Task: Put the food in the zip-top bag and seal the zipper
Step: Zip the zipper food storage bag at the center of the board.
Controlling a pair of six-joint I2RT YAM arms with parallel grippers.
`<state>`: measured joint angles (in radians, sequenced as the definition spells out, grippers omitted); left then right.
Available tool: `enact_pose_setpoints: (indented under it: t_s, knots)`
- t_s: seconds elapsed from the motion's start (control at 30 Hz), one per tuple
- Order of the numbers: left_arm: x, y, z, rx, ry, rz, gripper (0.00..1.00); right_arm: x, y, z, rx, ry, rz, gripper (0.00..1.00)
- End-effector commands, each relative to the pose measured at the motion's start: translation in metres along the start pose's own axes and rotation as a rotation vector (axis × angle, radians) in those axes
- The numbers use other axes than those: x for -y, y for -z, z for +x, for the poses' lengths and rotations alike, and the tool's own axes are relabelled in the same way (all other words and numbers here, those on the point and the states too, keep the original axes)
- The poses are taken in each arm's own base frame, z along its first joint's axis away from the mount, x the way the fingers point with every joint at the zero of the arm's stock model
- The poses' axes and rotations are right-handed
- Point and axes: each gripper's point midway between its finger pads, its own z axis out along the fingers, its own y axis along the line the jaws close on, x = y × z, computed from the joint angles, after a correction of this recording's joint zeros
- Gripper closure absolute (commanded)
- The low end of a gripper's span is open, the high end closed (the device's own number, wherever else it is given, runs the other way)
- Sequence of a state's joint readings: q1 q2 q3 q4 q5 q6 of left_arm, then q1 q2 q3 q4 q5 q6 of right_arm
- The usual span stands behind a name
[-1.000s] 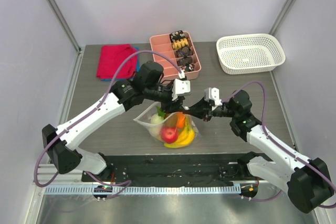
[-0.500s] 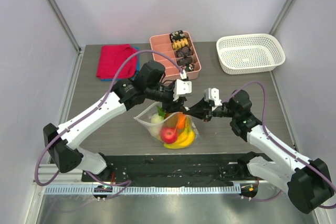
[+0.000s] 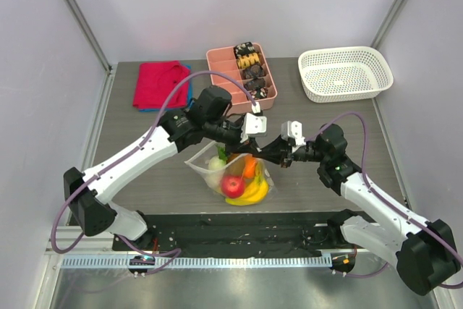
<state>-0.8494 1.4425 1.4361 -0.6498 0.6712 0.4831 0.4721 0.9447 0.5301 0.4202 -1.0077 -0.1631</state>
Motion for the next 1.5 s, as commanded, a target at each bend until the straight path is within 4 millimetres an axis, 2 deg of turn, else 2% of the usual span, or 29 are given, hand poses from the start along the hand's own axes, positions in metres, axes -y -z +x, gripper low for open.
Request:
enact_pose_setpoints:
  t_s: [0.0,0.33,0.57,0.8,1.47]
  knots:
    - [0.000,0.016,-0.001,0.002,0.000,-0.017,1.00,0.000,0.001,-0.036,0.068,0.131,-0.001,0.99]
    - [0.001,0.045,0.028,-0.062,0.041,-0.079,1.00,0.004,0.005,-0.038,0.066,0.147,0.029,0.99]
    - [0.003,0.064,0.051,-0.114,0.082,-0.129,1.00,0.008,0.011,-0.033,0.036,0.142,0.054,0.99]
    - [0.012,0.092,0.064,-0.154,0.097,-0.189,1.00,0.018,0.020,-0.028,0.009,0.144,0.106,0.99]
    - [0.042,0.142,0.106,-0.283,0.148,-0.271,1.00,0.030,0.038,-0.012,-0.057,0.118,0.177,0.99]
